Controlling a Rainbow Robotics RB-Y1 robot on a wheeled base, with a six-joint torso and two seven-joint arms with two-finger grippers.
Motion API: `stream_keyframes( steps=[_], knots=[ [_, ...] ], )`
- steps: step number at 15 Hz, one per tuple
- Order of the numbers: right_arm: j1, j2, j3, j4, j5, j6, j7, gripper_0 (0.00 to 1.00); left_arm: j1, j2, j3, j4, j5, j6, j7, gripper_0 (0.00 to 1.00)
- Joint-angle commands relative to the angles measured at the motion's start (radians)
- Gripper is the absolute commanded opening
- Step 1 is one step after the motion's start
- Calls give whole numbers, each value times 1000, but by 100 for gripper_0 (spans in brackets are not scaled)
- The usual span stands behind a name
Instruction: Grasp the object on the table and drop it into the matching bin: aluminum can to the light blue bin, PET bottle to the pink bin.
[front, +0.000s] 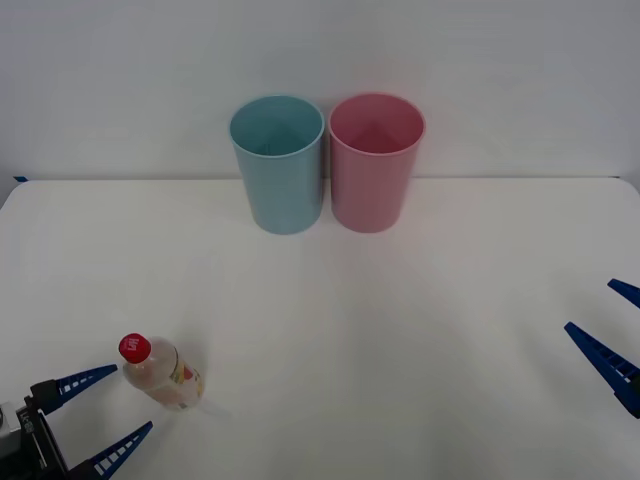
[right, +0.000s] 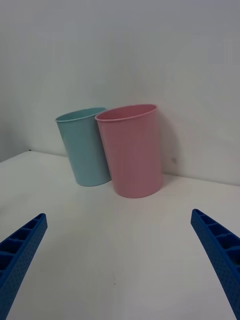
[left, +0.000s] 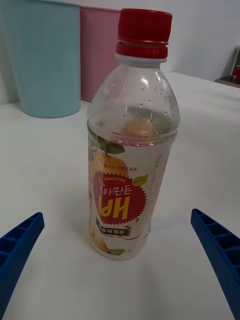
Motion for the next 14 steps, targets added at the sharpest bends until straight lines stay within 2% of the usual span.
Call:
stream_keyframes(
  steps=[1, 14],
  knots=[
    [0, 0, 0, 0, 0, 0, 0, 100, -19, -44, 0, 0, -19, 1, -3, 100],
    [0, 0, 0, 0, 0, 0, 0, 100, -83, -190, 0, 3, -85, 30, -26, 100]
  ],
)
